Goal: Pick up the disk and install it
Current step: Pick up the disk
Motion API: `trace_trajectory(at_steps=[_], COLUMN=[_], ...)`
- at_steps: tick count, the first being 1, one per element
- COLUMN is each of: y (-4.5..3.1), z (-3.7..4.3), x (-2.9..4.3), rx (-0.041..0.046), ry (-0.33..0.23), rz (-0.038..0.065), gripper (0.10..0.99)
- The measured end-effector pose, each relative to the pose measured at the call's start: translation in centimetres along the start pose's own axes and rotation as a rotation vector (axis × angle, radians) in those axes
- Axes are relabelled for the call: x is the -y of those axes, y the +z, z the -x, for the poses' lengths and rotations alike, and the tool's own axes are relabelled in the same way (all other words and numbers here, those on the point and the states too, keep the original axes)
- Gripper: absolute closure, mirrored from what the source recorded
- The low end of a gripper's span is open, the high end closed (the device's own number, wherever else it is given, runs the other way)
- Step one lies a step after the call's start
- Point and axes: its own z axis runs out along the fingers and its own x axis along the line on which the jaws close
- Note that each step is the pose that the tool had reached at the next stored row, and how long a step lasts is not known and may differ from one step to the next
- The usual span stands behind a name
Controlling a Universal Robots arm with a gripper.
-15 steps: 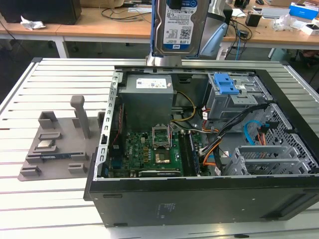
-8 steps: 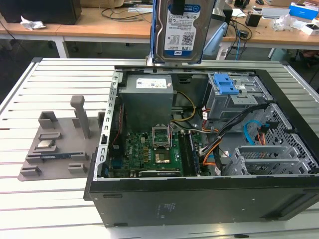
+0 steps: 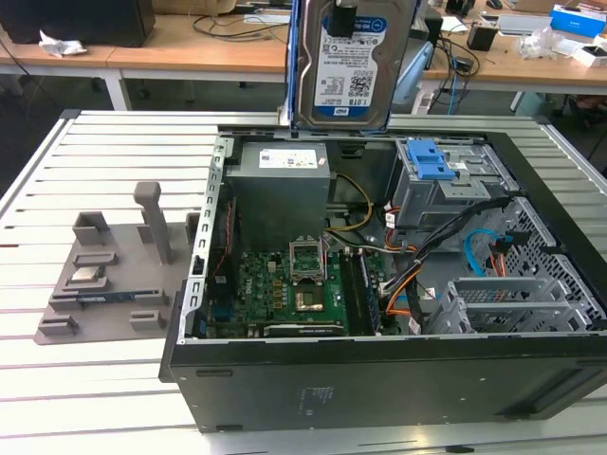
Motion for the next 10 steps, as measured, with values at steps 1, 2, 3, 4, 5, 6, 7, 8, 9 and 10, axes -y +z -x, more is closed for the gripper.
trace_trajectory(at_steps=[1,2,3,4,5,6,7,8,9,10], y=[0.02,0.02,0.04,0.05,0.06,0.09,0.12,0.3,0.54,0.81], z=[-0.35,-0.52,-0.7,-1.01,-1.18,-1.38,-1.64,-2.06,-2.22,-2.3], x=[-0.01,-0.01,-0.01,-0.02,-0.02,-0.02,-0.03,-0.03,-0.01,0.0], rx=[0.0,0.0,0.0001,0.0,0.0,0.0001,0.0,0.0003,0.0001,0.0001], ry=[0.0,0.0,0.0,0.0,0.0,0.0,0.0,0.0,0.0,0.0], rz=[0.0,0.0,0.0,0.0,0.0,0.0,0.0,0.0,0.0,0.0], gripper=[0.718,0.718,0.718,0.718,0.718,0.718,0.718,0.718,0.718,0.718])
